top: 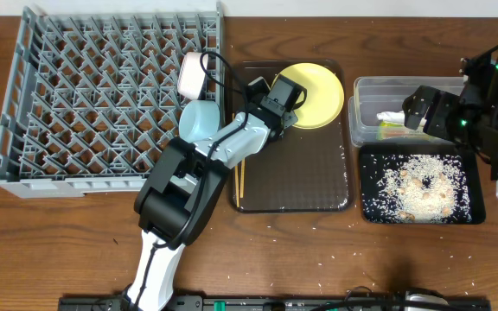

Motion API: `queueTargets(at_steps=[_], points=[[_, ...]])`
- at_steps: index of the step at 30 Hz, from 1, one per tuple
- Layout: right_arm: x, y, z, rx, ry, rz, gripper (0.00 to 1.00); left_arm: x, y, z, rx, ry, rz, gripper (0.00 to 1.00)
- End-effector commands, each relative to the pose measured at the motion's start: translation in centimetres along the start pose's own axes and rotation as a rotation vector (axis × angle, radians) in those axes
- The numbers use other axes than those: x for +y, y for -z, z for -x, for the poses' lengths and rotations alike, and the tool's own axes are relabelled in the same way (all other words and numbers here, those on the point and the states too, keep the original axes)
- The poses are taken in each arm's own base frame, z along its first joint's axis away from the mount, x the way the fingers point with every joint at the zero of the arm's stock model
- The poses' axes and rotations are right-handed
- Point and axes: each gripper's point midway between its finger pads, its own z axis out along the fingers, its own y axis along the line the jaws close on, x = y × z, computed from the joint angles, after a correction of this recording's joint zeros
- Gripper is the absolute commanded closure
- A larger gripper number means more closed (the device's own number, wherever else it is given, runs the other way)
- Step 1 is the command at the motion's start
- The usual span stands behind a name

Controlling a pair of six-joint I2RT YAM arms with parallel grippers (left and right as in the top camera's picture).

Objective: Sort waste into correct bins and load items into the dishwasher
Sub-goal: 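Lower the left gripper onto the yellow plate's left rim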

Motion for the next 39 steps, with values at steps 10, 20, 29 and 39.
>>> queueTargets(at_steps=[10,20,29,39], points=[[-0.3,0.0,0.1,-0.002,0.003,-0.007,0.01,2.1,-3.6,0.1,-0.063,0.036,0.058,0.72],[-0.3,0.0,0.1,-0.002,0.003,-0.007,0.01,2.4,-4.3,-0.2,-0.060,0.034,0.064,0.92],[-0.3,0.0,0.1,-0.002,0.003,-0.007,0.01,2.4,-2.6,1.8,-0.074,-0.020,0.067,0.93],[-0.3,0.0,0.1,-0.002,0.003,-0.007,0.01,-1.6,6.1,6.3,-0.152,-0.097,-0.051,0.93]])
